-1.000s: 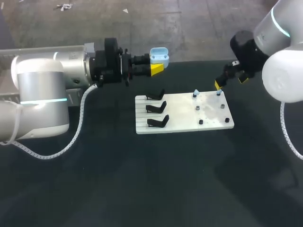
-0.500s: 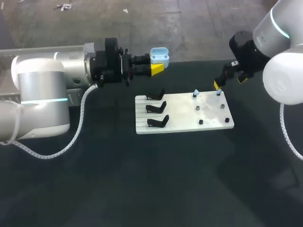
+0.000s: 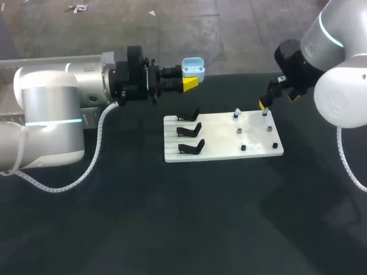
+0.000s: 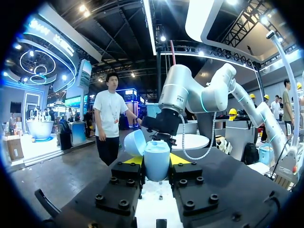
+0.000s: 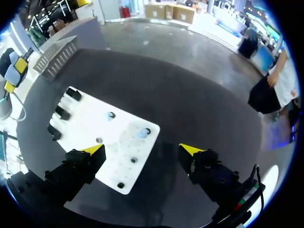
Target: Pick up each earbud case from the left stands, insert the matching earbuds, close the lid, and place the case in the box.
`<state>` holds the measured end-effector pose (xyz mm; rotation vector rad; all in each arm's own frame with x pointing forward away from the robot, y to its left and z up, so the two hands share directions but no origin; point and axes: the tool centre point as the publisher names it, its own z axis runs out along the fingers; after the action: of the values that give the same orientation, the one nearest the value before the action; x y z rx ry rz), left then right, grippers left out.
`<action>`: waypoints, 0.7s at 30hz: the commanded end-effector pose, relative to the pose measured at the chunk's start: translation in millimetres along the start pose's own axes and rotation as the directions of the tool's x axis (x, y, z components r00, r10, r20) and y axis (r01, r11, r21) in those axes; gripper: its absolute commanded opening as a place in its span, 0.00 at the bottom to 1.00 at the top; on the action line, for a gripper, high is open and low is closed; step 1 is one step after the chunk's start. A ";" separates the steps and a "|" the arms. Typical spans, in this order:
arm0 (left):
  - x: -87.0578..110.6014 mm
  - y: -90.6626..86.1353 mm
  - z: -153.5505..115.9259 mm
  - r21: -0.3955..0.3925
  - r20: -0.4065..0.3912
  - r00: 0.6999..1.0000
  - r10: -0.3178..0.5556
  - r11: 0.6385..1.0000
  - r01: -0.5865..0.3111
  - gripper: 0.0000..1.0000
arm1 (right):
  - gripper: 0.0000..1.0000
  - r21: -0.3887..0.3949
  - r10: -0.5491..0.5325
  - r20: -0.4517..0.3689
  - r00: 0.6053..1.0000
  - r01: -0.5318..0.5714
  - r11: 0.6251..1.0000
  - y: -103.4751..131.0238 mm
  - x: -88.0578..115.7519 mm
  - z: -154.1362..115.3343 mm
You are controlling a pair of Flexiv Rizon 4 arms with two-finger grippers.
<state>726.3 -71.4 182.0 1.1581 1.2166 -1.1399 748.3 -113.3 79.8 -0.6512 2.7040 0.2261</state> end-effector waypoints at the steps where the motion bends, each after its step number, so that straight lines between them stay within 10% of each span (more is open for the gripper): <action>1: -0.1 -1.2 0.3 -0.005 0.000 1.000 0.001 1.000 -0.001 0.00 | 1.00 0.034 -0.008 -0.023 1.000 0.009 0.999 1.0 -0.2 3.3; 21: -0.1 -1.2 0.3 -0.005 0.000 1.000 0.001 1.000 -0.001 0.00 | 0.97 0.255 -0.008 -0.096 0.995 0.033 0.966 11.5 3.2 20.1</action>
<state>726.3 -71.4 182.0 1.1581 1.2166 -1.1399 748.2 -105.2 62.9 -0.6436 2.7591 -0.0904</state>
